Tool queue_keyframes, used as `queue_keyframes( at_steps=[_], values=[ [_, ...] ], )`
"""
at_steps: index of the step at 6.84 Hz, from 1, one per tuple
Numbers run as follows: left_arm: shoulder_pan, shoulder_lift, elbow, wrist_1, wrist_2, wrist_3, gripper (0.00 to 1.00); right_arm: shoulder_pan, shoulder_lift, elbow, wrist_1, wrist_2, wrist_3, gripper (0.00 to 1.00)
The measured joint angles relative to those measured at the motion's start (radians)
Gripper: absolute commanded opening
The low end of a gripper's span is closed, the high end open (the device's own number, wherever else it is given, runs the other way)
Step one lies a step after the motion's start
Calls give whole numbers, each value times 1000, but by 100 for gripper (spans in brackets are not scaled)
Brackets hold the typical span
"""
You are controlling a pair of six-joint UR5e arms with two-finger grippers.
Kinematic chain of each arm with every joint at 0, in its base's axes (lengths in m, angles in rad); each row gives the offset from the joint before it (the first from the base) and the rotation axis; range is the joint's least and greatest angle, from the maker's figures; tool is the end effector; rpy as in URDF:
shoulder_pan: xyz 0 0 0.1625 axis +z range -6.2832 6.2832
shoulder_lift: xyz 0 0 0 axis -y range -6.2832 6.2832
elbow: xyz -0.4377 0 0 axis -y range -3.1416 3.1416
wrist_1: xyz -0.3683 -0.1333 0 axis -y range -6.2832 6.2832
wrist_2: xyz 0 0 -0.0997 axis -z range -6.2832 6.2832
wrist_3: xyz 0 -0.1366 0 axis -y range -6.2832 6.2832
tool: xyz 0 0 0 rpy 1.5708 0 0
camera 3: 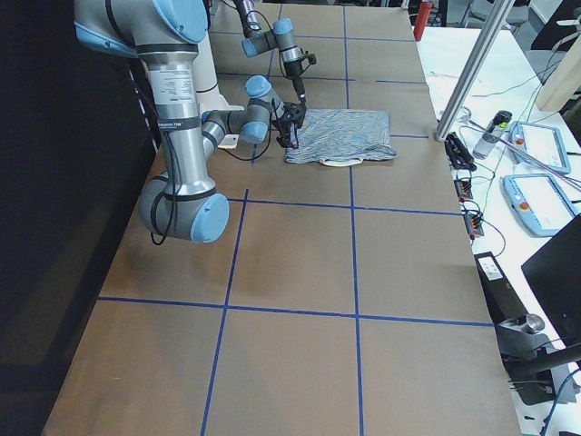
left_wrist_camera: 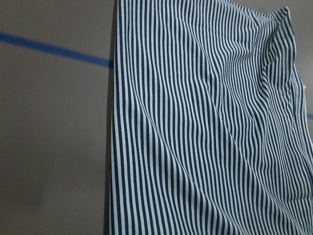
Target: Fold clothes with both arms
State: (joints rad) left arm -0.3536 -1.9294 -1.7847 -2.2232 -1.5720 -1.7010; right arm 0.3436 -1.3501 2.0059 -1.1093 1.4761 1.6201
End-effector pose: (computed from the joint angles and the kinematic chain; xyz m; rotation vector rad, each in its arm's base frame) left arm 0.5407 -0.3415 0.3253 0.1367 1.2280 -0.4206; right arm -0.4720 -0.3242 0.3350 0.2493 -1.1003 0.4036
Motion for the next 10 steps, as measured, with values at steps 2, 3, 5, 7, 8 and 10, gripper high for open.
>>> queue_keyframes(
  at_steps=[2,3,5,7,8,10],
  values=[
    [48,-4,-6,84,45,-104,56,0,-1,-1,0,-11,1,98],
    [53,-3,-6,98,49,-117,56,0,-1,-1,0,-12,1,99],
    [55,-1,-4,105,50,-121,55,0,-1,-3,0,-17,1,99],
    [73,-8,1,116,49,-121,51,0,-2,-4,0,-19,2,99],
    [86,-11,1,121,49,-121,40,0,-3,-5,0,-19,2,99],
    [94,-12,-4,123,48,-120,0,0,-3,-5,0,-19,3,99]
  ],
)
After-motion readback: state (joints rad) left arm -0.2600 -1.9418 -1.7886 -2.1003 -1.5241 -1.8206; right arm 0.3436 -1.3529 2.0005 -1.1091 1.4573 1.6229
